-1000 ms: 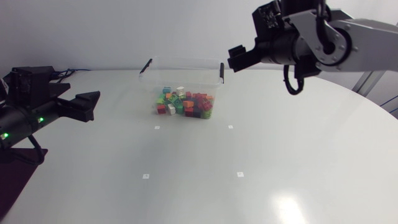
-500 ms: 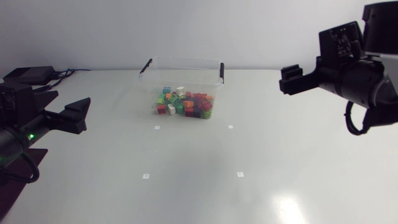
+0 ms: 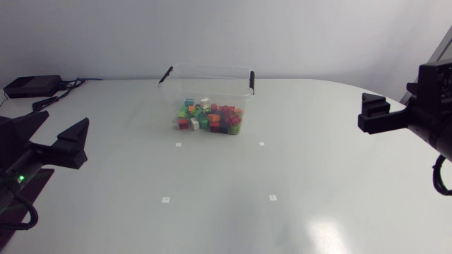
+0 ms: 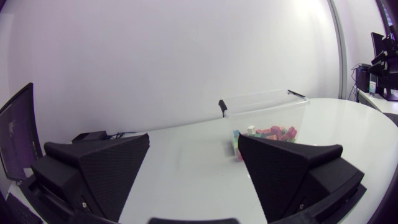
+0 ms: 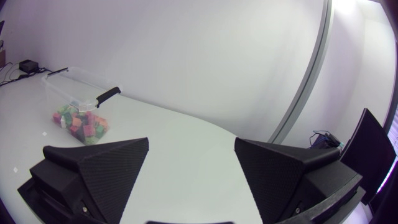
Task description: Place the duplo bricks in the container
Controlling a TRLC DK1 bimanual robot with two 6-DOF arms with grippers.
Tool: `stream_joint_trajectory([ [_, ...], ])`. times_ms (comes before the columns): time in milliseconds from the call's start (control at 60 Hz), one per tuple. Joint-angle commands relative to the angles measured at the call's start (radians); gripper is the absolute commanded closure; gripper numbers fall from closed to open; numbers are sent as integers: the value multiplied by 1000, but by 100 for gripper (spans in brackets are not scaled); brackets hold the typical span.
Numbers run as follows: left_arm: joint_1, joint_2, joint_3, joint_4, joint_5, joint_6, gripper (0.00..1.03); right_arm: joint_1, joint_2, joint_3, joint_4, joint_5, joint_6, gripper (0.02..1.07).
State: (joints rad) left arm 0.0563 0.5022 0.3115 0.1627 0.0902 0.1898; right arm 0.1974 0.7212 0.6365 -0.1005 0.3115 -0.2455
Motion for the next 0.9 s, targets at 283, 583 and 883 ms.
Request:
stream_joint_trajectory([
  [283, 12, -173, -117, -18, -11, -24, 4, -42, -226, -183, -3, 4, -56, 7],
  [583, -9, -275, -177, -63, -36, -75, 4, -90, -379, -323, 29, -94, 37, 7],
  [883, -30, -376, -237, -107, -60, -126, 4, -138, -532, -463, 61, -191, 130, 8],
])
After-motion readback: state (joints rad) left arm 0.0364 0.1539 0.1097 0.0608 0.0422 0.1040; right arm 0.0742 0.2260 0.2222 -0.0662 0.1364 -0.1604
